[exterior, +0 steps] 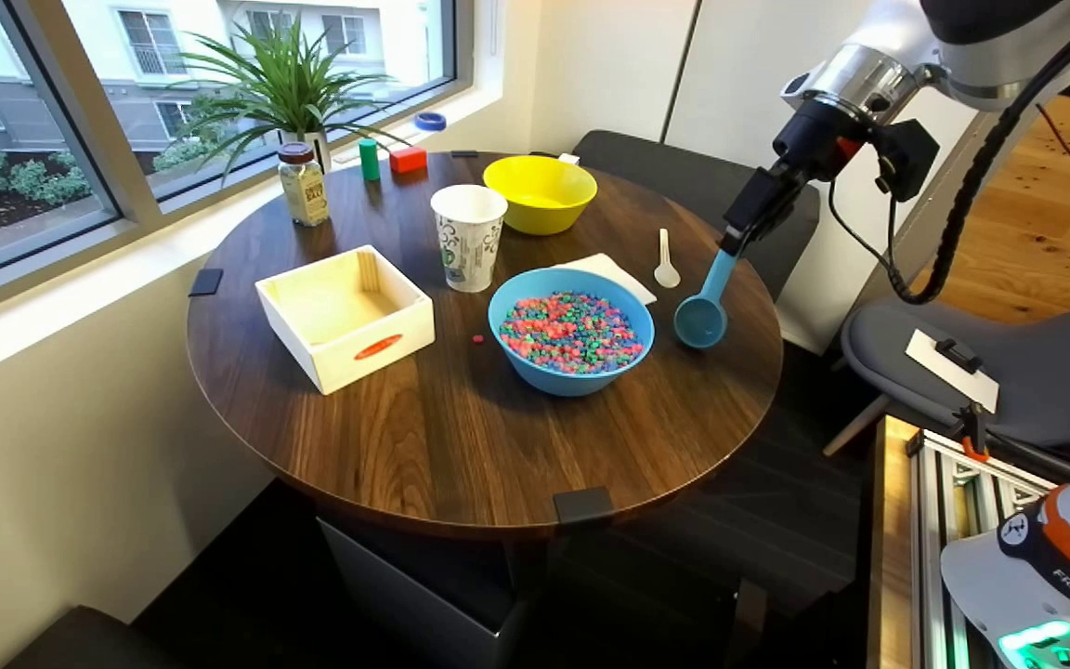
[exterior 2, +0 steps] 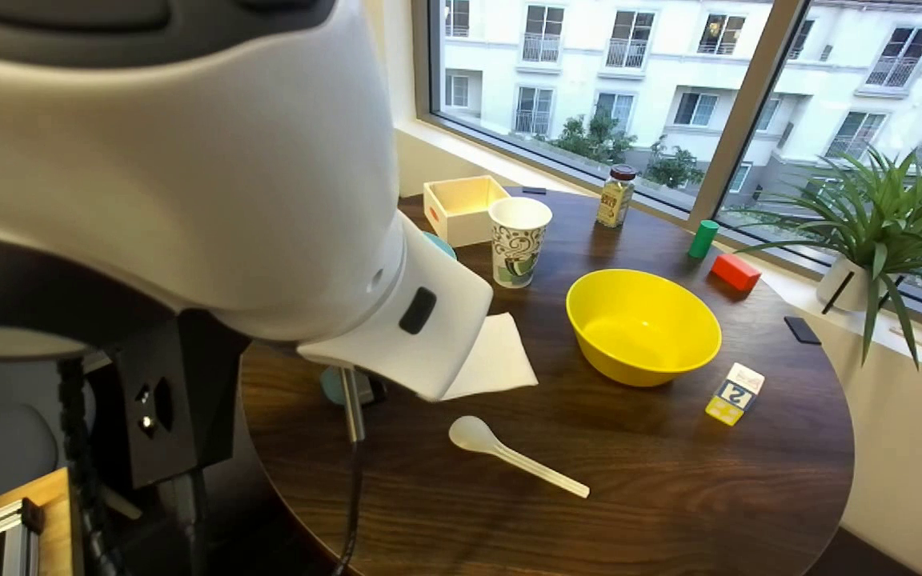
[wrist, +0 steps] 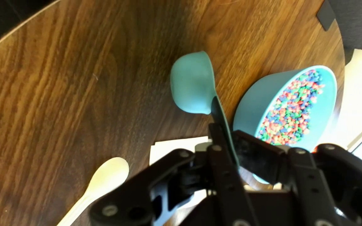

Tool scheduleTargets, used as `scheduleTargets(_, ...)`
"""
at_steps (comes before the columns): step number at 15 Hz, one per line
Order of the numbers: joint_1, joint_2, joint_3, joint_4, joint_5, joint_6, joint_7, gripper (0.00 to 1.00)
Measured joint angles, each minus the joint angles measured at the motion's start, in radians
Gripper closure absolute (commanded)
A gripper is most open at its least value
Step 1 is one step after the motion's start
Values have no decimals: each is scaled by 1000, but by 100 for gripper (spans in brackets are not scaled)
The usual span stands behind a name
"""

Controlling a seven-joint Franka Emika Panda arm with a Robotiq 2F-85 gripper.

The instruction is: Turn the blue ladle over

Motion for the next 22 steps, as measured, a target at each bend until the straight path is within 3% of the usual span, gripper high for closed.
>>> scheduleTargets(17, -2, 2, -3, -13, 16, 18, -14, 97)
scheduleTargets(19, -3, 2, -3, -13, 15, 18, -14, 93)
scheduleTargets(22, -4, 2, -1, -13, 11, 19, -14, 74)
